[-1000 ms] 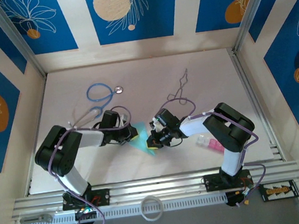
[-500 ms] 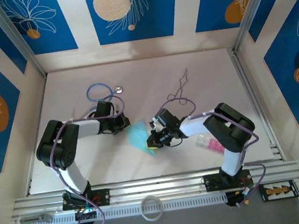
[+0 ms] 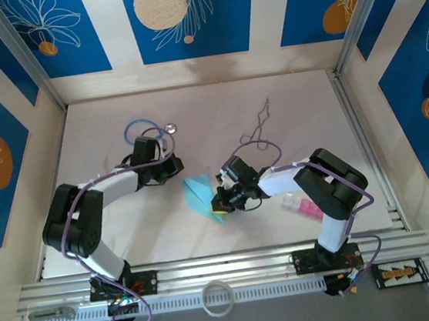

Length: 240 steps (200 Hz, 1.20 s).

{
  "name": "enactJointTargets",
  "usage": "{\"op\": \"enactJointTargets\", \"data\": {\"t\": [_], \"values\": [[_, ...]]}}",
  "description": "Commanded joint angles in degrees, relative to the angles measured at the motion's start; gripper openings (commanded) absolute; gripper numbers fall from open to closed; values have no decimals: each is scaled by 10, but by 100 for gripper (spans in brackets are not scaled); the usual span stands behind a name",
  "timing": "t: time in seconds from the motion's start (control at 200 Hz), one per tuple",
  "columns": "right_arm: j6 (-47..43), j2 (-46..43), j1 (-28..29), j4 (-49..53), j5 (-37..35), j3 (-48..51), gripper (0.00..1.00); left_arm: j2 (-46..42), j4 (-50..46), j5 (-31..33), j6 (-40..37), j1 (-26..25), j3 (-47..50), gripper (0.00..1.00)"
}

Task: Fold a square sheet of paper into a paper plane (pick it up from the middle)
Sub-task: Fourth fold the wing at the center of the table.

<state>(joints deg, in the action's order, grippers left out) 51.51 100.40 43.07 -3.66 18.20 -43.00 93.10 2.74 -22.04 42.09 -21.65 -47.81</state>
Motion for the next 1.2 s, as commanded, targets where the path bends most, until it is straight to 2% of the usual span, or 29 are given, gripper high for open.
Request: {"op": "enactJointTargets", "data": {"t": [0.0, 0.19, 0.51, 0.75, 1.035, 1.195], "values": [[10, 8, 0, 92, -61, 15, 0, -10, 22, -26, 9, -42, 26, 3], [15, -2, -1, 95, -74, 18, 0, 33, 83, -55, 27, -88, 49, 2], [5, -25, 3, 90, -63, 16, 0, 92, 89, -27, 8, -83, 75, 0], [-14, -43, 17, 78, -43, -29, 0, 93, 79, -13, -11, -81, 83, 0], [-18, 36, 11, 67, -52, -110, 0, 92, 75, -10, -15, -81, 83, 0], [-14, 77, 10, 64, -63, -107, 0, 97, 85, -16, -8, -81, 83, 0]]}}
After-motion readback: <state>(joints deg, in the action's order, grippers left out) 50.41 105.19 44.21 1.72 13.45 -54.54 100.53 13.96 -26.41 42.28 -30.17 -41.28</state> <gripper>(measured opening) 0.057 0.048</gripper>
